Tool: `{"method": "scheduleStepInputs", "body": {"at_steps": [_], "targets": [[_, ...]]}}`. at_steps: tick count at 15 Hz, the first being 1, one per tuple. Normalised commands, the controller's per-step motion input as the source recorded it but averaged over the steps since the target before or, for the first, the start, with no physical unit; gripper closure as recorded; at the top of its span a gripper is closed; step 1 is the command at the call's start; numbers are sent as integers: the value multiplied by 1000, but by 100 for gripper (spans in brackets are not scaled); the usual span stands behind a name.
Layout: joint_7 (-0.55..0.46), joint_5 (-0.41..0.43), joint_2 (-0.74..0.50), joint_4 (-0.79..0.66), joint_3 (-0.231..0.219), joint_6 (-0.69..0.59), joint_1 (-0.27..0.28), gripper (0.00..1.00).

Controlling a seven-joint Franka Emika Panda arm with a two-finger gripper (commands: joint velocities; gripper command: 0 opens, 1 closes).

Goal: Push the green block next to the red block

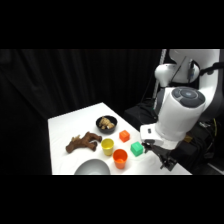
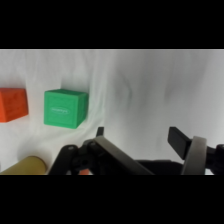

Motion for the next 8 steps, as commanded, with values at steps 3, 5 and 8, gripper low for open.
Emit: {"method": "scheduleStepInputs", "body": {"at_steps": [3, 5, 8], "targets": [[157, -121, 180, 81, -184, 194, 209, 0], [122, -73, 97, 61, -164, 161, 176, 0], [39, -14, 54, 43, -115, 64, 114, 0]]}}
